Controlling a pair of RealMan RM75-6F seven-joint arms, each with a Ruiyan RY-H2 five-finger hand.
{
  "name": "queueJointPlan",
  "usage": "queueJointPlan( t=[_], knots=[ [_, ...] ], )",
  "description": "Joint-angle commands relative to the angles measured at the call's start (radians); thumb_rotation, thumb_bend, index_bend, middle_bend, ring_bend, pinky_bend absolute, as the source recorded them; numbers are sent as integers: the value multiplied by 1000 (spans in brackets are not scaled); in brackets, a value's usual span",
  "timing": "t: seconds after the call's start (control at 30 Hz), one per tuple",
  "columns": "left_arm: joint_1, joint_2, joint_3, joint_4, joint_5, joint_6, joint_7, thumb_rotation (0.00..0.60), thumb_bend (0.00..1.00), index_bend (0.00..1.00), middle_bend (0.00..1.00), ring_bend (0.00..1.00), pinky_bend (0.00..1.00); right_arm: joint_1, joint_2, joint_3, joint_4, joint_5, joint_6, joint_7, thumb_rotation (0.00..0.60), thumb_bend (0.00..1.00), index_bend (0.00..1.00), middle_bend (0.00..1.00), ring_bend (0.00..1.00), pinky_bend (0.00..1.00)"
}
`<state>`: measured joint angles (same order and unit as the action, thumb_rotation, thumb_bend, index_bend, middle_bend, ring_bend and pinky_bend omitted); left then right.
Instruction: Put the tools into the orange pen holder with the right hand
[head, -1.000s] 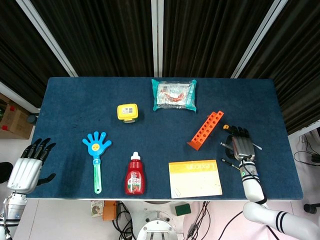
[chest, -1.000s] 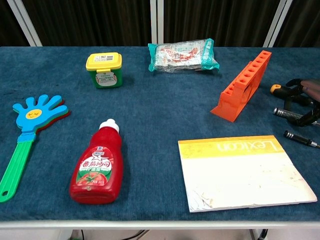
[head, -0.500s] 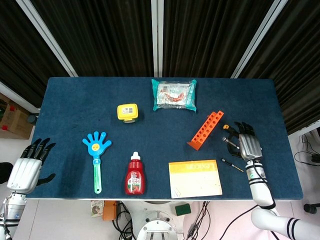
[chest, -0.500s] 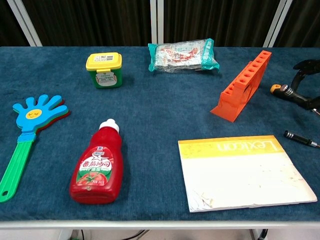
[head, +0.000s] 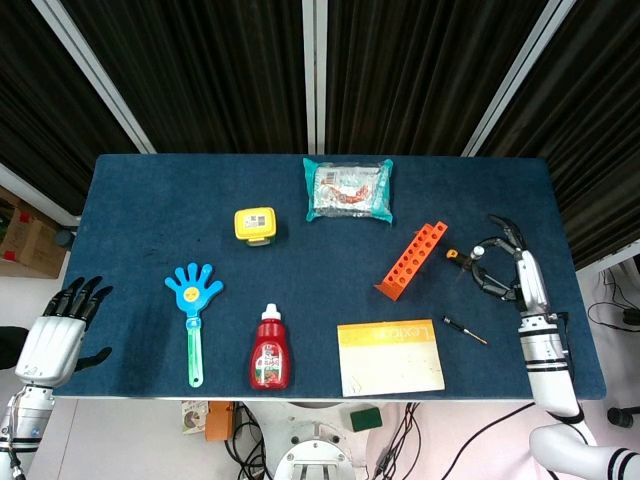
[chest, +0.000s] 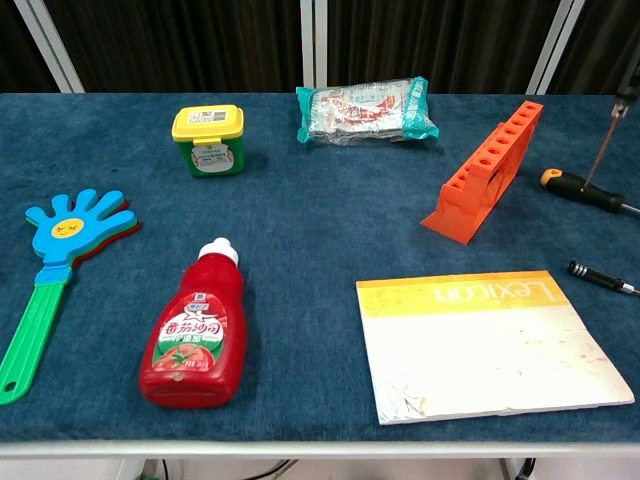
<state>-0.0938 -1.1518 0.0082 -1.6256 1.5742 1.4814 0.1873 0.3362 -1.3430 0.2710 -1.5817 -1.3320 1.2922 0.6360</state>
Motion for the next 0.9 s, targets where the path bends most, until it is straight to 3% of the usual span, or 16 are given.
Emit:
queueJointPlan(
  t=[0.03,0.27,0.9],
  knots=[
    [0,0,2,0,5,1,0,600,54,145,70,29,182,3,11,50,-4,-51,33,113,600,414,675,101,0,0],
    [-2,1,-1,1,-4,-5,-5,600,54,145,70,29,182,48,-1,60,-14,-75,-15,261,600,411,675,100,0,0],
    [6,7,3,2,9,14,-17,600,54,145,70,29,182,93,-67,16,31,-63,-69,222,600,414,674,97,0,0]
  ],
)
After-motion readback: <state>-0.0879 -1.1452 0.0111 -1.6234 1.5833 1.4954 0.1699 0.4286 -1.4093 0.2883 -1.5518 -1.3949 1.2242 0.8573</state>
